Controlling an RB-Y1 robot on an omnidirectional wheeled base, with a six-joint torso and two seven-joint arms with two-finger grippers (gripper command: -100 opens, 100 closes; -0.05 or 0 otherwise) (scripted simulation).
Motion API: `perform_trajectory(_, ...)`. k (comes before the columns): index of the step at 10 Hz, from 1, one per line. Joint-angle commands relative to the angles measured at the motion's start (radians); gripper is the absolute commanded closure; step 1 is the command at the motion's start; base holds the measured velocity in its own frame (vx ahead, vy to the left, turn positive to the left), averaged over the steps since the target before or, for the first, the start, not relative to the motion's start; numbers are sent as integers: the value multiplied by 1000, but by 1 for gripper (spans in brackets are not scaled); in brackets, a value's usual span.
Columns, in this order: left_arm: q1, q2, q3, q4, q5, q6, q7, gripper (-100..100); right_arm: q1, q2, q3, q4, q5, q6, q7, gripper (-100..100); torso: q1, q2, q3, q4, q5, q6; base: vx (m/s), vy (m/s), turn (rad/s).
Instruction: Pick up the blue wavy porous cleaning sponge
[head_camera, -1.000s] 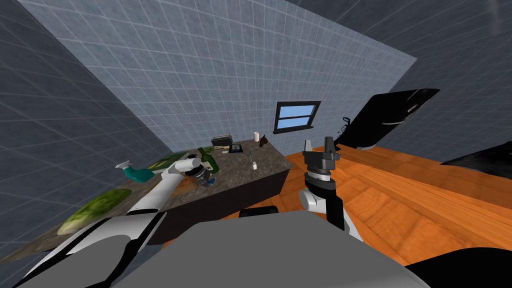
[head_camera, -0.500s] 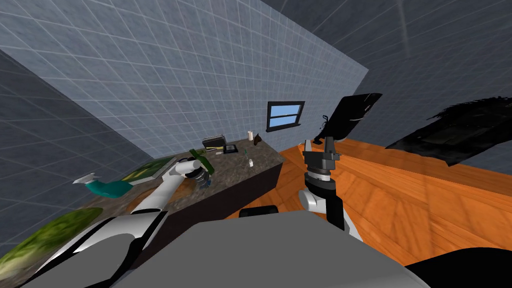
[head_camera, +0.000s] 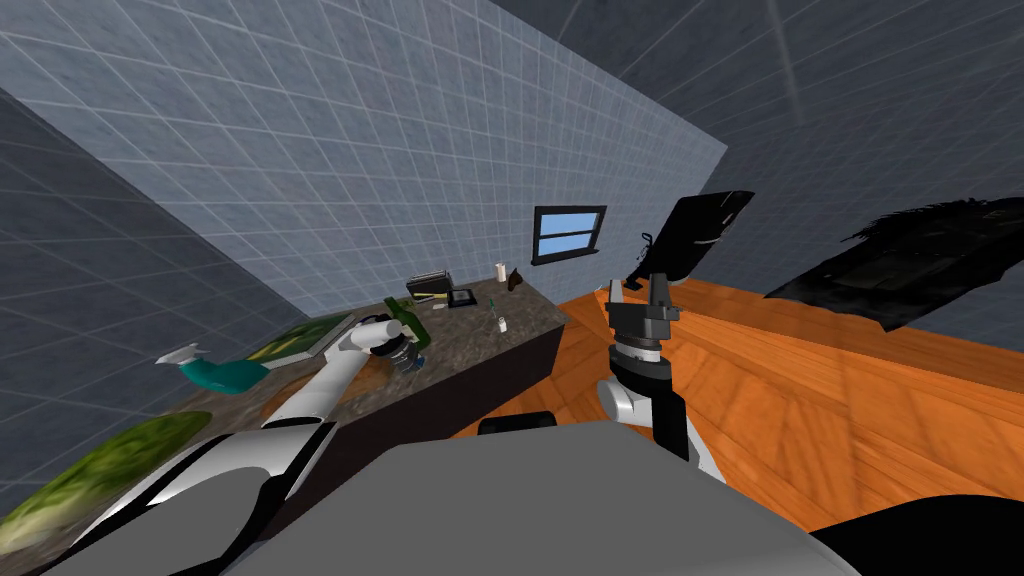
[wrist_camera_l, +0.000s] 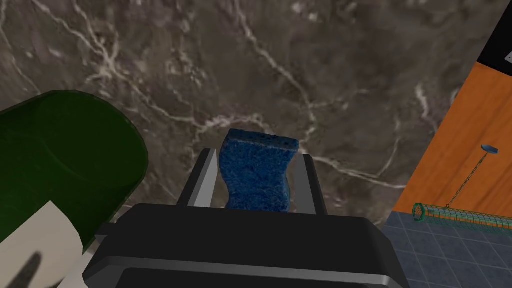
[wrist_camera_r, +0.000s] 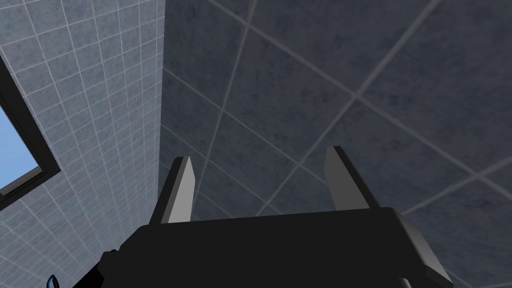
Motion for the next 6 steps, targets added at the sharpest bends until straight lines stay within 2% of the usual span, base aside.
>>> perform_trajectory(1,0,0,0,0,0,0,0,100,0,0,0,0,0,0,0,0,0,0,0,0,0,0,0,0,0)
perform_trajectory(2,0,0,0,0,0,0,0,0,0,0,0,0,0,0,0,0,0,0,0,0,0,0,0,0,0)
perform_trajectory(3,6,6,-2,-27,10,14,-8,100,0,0,0,0,0,0,0,0,0,0,0,0,0,0,57,-17,300)
perform_trajectory(5,5,18,-10,-68,30,44,-29,100,0,0,0,0,0,0,0,0,-4,-5,-3,-1,-1,-2,120,-83,318)
perform_trajectory(6,5,21,-12,-78,35,51,-34,100,0,0,0,0,0,0,0,0,-6,-7,-4,-1,-1,-2,108,-78,186)
